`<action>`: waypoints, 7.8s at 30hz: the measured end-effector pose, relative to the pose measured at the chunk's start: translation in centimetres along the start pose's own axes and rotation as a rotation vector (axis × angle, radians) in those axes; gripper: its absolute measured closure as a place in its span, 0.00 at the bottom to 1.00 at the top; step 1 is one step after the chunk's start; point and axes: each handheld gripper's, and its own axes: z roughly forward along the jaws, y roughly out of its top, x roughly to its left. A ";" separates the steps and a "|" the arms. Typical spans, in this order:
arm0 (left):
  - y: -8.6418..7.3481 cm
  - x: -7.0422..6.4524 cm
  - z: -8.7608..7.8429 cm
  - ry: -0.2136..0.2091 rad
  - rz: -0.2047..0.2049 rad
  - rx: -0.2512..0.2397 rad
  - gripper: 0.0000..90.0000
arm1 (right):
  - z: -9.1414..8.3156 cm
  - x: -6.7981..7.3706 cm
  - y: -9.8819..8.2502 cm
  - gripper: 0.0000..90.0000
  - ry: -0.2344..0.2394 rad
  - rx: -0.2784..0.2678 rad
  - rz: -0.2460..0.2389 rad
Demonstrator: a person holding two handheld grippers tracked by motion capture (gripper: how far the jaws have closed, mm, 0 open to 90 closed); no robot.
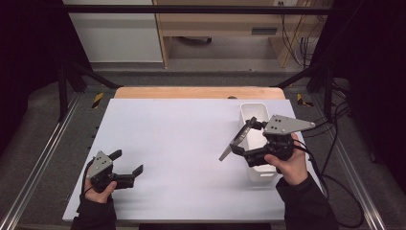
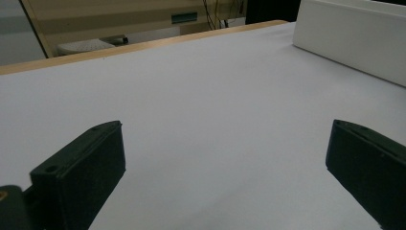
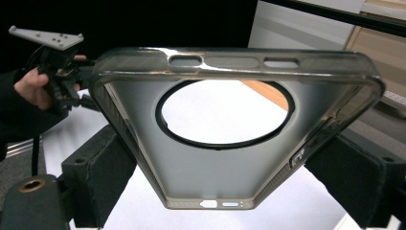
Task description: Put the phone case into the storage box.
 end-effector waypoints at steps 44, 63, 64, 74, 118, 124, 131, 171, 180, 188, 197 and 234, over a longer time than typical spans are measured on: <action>-0.4 0.3 0.2 -0.006 0.027 0.012 0.00 | 0.3 -6.6 4.9 0.13 -0.323 0.034 0.107; -0.5 0.3 0.4 -0.012 0.039 0.022 0.00 | 2.1 -10.0 4.2 0.13 -0.452 0.058 0.157; -0.5 0.3 0.4 -0.012 0.040 0.023 0.00 | 2.2 -10.1 4.1 0.13 -0.458 0.060 0.159; -0.5 0.2 0.5 -0.017 0.045 0.028 0.00 | 3.4 -11.6 3.1 0.13 -0.517 0.092 0.196; -0.7 0.1 0.9 -0.028 0.062 0.042 0.00 | 9.4 -15.7 -1.7 0.13 -0.677 0.245 0.372; -0.7 0.0 1.0 -0.029 0.065 0.043 0.00 | 10.3 -15.9 -2.2 0.13 -0.690 0.263 0.385; -0.7 0.0 1.0 -0.031 0.065 0.043 0.00 | 11.1 -16.2 -2.7 0.12 -0.697 0.278 0.405; -0.7 0.0 1.1 -0.033 0.075 0.049 0.00 | 13.1 -16.8 -4.7 0.12 -0.717 0.325 0.454; -0.7 -0.1 1.1 -0.034 0.076 0.051 0.00 | 13.2 -16.8 -4.9 0.12 -0.718 0.325 0.453; -0.7 -0.1 1.1 -0.035 0.078 0.050 0.00 | 13.3 -16.8 -4.9 0.04 -0.712 0.324 0.419; -0.7 -0.1 1.1 -0.035 0.078 0.049 0.00 | 12.9 -16.6 -4.5 0.01 -0.701 0.271 0.422; -0.7 -0.4 1.1 -0.043 0.081 0.045 0.00 | 5.1 -9.5 -1.4 0.01 -0.392 -0.023 0.206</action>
